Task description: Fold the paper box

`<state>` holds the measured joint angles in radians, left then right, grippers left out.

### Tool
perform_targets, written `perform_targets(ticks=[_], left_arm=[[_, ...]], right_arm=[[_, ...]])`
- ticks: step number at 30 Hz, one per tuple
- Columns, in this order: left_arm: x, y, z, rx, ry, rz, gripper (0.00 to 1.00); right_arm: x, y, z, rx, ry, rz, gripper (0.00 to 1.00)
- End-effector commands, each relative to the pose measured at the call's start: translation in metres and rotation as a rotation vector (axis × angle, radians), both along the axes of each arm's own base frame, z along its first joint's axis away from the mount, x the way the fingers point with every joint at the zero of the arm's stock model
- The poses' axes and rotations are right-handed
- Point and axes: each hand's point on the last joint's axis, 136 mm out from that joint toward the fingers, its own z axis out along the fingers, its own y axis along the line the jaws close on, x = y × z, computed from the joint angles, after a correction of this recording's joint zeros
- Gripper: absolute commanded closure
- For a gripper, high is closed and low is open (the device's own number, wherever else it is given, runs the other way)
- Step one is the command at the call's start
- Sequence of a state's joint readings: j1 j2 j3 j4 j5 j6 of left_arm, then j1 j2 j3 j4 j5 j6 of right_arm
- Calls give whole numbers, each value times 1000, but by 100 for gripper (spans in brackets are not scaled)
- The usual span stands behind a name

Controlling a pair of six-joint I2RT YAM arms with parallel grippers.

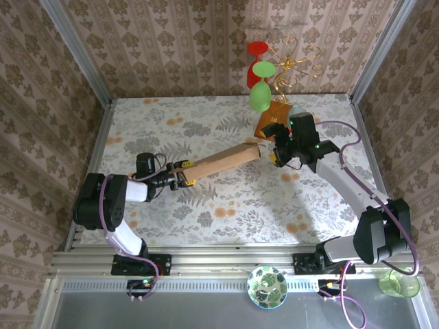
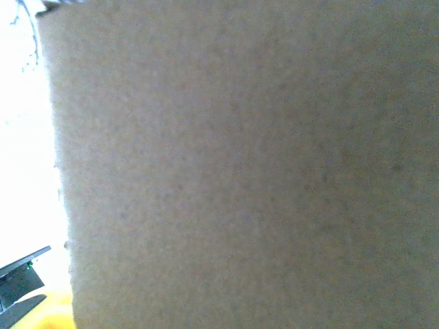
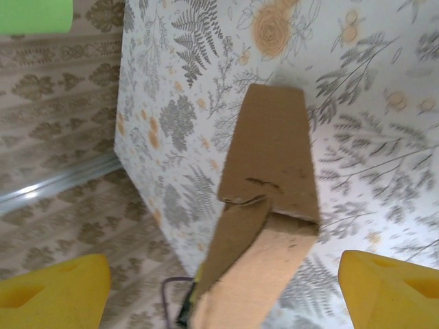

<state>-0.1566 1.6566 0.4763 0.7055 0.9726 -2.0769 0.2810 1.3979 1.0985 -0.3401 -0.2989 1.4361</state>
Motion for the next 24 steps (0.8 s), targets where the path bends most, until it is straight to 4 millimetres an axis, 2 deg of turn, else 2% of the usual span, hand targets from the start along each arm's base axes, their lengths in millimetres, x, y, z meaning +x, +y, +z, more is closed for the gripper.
perform_targets(ticks=[1,8,10,14,17,24], left_arm=[[4,-4,5,-56,87,24,58],[4,-4,7,-58,80,24,58],[3,-3,6,-57,81,25,59],[3,-5,7,-56,76,20,59],[3,-5,7,-57,73,17,58],[5,-6,8,-62,59,13,58]], right_arm=[[-2,21,-9,133,163,-58,10],[-16,32,-38,102,293,-43,7],[-13,29,-40,93,280,-55,7],[3,39,-44,117,257,-48,11],[13,46,-50,110,259,-38,16],[15,47,-62,93,280,-63,33]])
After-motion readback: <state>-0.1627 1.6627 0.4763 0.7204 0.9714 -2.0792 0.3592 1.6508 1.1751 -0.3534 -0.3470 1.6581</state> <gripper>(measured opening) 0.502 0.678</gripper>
